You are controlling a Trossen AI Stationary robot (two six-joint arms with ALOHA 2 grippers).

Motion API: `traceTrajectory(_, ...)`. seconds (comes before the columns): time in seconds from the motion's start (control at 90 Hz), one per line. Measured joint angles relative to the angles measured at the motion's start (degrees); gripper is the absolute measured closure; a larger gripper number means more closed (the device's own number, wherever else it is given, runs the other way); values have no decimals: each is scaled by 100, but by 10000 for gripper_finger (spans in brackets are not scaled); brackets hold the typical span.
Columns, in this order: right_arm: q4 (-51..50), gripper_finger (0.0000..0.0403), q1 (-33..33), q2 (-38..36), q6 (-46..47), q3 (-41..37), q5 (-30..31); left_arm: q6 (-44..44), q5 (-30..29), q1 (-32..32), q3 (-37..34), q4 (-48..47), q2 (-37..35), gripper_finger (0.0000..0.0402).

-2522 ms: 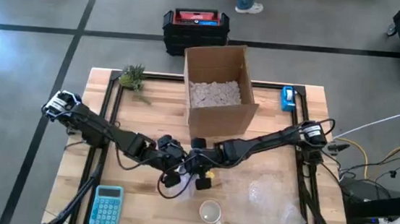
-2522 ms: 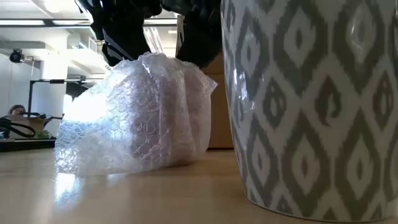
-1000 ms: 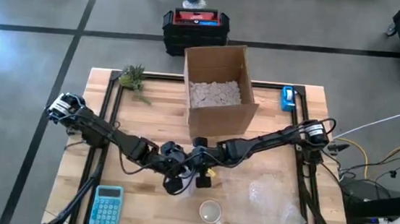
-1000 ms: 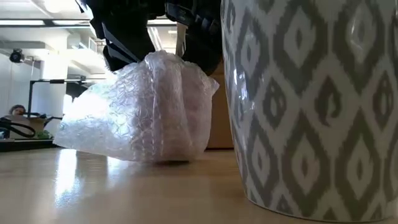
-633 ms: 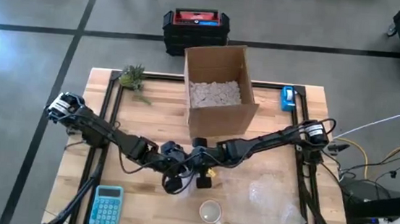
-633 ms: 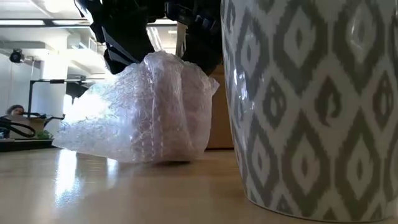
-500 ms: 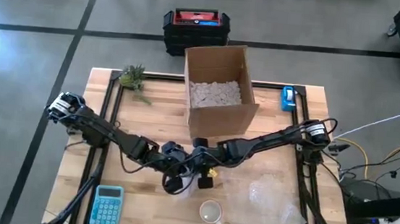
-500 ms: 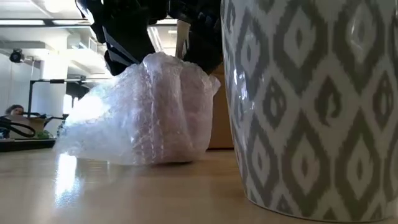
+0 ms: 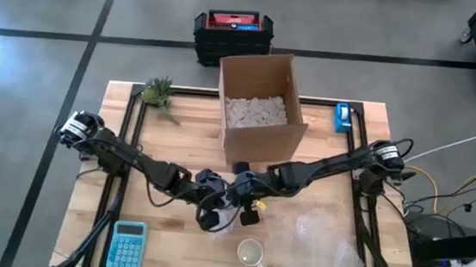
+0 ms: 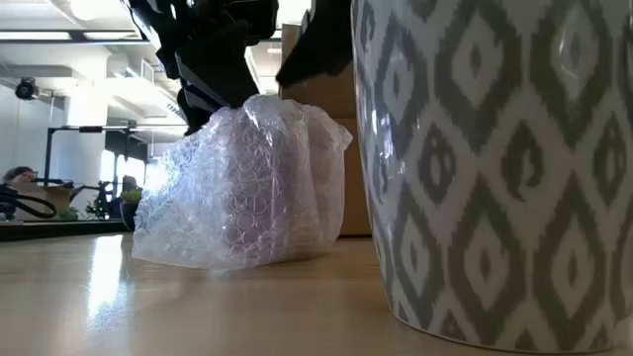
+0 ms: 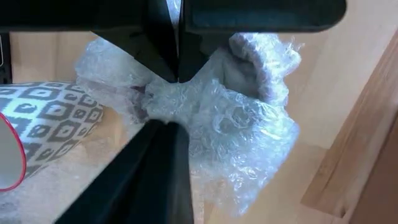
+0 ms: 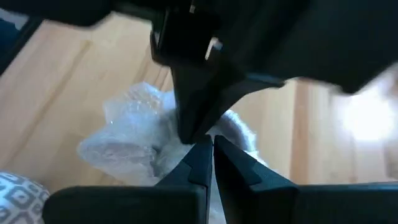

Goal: Wrap mug
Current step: Wrap the purple mug with the left bubble wrap

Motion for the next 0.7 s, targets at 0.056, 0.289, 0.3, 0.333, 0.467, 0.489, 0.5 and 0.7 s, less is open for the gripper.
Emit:
traceTrajectory(0.056, -79, 400, 2, 165, 40, -13, 7, 4, 13, -11, -13, -55, -2, 401)
traceTrajectory(0.289, -103, 401, -3, 457, 43, 23, 22, 79, 8, -23, -22, -82, -107, 401)
traceTrajectory(0.3, -97, 401, -3, 448, 43, 22, 21, 86, 4, -23, -22, -82, -117, 401)
traceTrajectory(0.333, -104, 401, -3, 391, 41, 17, 22, 125, -14, -23, -22, -73, -152, 401)
traceTrajectory(0.467, -215, 401, -15, 125, 11, -12, 70, 161, -85, -20, -21, -15, -231, 401)
traceTrajectory(0.489, -234, 401, -23, 82, 4, -16, 69, 160, -86, -15, -20, 4, -232, 401)
traceTrajectory(0.5, -240, 401, -24, 54, -2, -20, 68, 158, -87, -12, -18, 13, -232, 401)
traceTrajectory(0.7, -120, 401, -62, -268, -15, -2, 242, 153, -113, -8, -11, 16, -243, 402)
